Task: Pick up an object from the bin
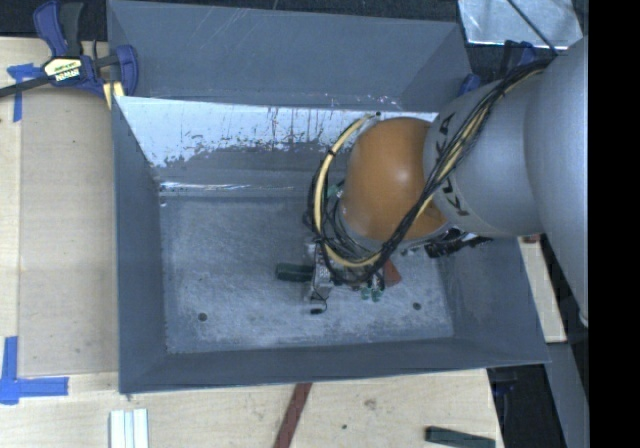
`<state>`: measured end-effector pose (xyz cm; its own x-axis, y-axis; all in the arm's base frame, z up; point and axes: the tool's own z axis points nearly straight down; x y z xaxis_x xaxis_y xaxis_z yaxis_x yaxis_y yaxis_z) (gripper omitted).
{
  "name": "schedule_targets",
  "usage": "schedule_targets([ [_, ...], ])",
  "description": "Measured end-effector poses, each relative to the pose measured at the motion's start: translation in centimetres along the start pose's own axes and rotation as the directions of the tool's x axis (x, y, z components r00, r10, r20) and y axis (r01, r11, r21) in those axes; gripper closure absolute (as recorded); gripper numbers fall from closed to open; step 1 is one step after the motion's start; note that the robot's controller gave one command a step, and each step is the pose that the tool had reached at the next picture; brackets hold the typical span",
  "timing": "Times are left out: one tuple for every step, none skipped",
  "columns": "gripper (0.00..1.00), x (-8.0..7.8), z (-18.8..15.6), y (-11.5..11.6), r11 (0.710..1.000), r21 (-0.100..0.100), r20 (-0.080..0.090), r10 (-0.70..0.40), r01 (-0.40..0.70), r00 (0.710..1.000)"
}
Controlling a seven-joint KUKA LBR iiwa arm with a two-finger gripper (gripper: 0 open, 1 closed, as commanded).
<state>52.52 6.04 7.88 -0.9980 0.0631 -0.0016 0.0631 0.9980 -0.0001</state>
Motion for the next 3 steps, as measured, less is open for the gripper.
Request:
schedule_targets([
  [0.0,0.0,-9.7,-2.4,1.0,0.0,-0.003,-0.028,0.028,1.0],
  [0.0,0.1,-15.1,-3.7,0.999,0.0,0.01,-0.033,0.033,0.999],
  [1.0,1.9,0.5,-1.2,0.999,-0.001,0.014,0.033,-0.032,0.999],
])
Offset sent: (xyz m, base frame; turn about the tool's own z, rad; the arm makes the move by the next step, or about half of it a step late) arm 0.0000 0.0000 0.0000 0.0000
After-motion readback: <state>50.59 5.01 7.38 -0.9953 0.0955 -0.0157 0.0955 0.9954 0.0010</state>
